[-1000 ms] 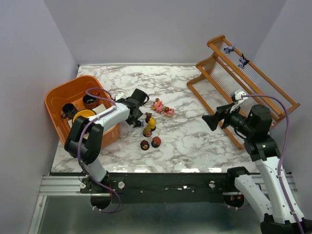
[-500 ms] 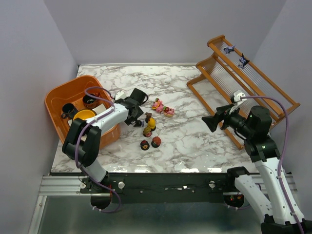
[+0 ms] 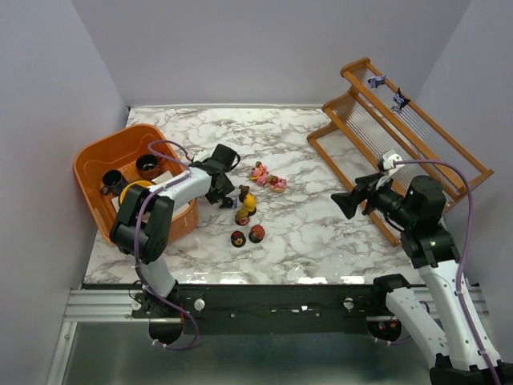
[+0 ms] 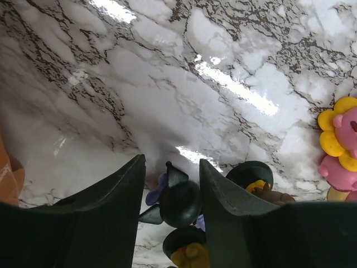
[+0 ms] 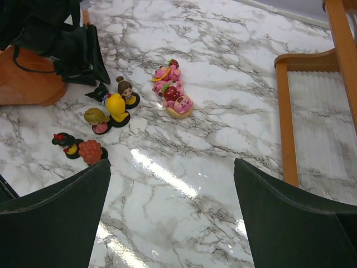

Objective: Place and organize the plastic toys onto the shelf

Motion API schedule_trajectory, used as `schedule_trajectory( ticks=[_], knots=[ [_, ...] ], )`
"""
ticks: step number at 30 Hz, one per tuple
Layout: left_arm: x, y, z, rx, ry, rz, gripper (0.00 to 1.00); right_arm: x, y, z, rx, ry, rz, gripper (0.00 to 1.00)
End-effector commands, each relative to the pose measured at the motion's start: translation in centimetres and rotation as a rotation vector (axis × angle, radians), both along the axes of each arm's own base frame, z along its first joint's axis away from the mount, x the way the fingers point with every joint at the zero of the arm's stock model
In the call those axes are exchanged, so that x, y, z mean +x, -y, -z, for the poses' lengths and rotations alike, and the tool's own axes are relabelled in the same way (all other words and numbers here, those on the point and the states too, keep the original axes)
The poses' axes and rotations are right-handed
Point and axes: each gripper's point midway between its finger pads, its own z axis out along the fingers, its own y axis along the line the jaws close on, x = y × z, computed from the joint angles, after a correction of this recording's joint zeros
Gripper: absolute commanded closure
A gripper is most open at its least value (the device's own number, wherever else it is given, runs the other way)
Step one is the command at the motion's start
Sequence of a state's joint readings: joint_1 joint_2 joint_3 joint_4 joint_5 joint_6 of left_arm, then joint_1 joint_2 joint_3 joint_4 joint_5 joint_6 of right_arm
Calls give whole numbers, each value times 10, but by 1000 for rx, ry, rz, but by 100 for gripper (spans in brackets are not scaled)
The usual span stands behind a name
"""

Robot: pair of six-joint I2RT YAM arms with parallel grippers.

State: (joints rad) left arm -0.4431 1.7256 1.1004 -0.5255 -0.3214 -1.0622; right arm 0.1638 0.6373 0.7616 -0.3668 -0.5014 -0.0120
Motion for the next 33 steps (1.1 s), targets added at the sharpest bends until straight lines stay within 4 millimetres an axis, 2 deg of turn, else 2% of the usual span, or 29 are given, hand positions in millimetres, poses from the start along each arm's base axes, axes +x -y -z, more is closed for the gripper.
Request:
schedule_trajectory(
  ticks=[1, 18, 23, 25, 27, 28, 30, 31, 33],
  knots=[
    [13, 8, -3, -56, 12, 64, 48, 1, 1, 1, -16, 21, 9, 2],
    [11, 14, 6, -115, -7, 97, 59, 3, 1, 2, -22, 16, 7, 2],
    [10, 13, 5, -121, 7, 97, 66, 3, 1, 2, -21, 16, 8, 2],
    [11, 14, 2, -130, 22, 98, 71, 3, 1, 3, -21, 16, 8, 2],
    [10, 13, -1, -134, 33, 100, 72, 3, 0, 2, -20, 18, 4, 2],
    [11, 13, -2, -137, 39, 99, 76, 3, 0, 2, -21, 19, 4, 2],
    [11, 13, -6, -140, 51, 101, 78, 3, 0, 3, -21, 17, 2, 2],
    [11, 13, -8, -142, 55, 102, 82, 3, 0, 3, -21, 17, 2, 2],
    [11, 13, -12, -144, 69, 101, 83, 3, 0, 3, -21, 17, 2, 2]
  ],
)
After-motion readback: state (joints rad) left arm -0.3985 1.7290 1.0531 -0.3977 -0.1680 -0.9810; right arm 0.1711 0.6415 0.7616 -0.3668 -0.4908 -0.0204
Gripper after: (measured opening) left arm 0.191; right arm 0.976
